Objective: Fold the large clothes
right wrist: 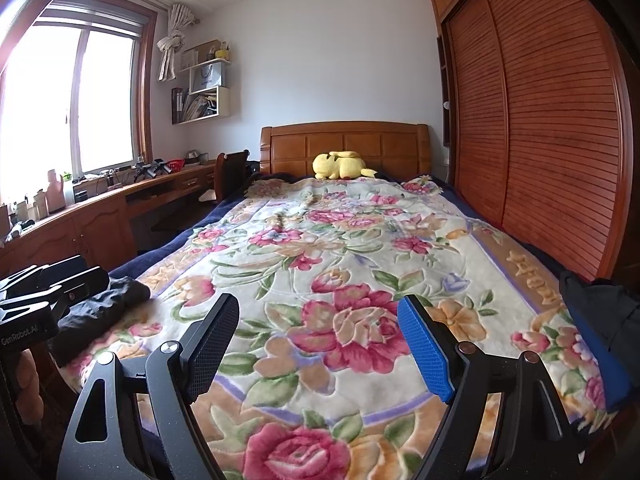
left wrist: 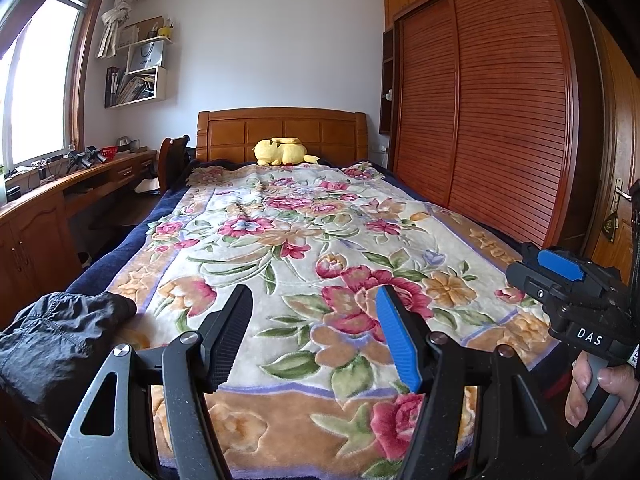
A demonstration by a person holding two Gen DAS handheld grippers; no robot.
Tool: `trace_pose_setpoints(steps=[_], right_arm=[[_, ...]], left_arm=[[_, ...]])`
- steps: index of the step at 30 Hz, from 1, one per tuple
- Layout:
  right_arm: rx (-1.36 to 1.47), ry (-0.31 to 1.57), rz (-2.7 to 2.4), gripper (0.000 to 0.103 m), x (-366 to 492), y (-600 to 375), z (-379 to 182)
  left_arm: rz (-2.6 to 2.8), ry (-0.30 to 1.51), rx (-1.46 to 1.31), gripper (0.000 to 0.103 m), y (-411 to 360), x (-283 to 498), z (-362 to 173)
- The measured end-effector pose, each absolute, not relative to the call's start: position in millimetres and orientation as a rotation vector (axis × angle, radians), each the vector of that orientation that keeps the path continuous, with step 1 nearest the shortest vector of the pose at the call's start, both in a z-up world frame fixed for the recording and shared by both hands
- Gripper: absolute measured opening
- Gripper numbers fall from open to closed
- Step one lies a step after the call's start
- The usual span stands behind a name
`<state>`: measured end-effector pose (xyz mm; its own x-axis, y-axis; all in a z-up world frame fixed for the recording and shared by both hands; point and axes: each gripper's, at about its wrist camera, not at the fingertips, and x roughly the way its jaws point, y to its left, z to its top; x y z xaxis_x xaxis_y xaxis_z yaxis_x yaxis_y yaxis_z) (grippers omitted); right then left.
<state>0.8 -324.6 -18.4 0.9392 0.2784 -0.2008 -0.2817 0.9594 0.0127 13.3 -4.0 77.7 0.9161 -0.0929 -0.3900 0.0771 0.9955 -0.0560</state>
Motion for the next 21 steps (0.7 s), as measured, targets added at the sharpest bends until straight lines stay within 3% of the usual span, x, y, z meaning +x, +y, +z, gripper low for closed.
trace_pose_setpoints(steps=[21], right_arm=[[-0.011,0.201,0.289,0.083,-0.1,-324.7,-17.3]], left_arm=[[-0.089,0.399,-0.041,0.065,-4.3,10.8,79.6]])
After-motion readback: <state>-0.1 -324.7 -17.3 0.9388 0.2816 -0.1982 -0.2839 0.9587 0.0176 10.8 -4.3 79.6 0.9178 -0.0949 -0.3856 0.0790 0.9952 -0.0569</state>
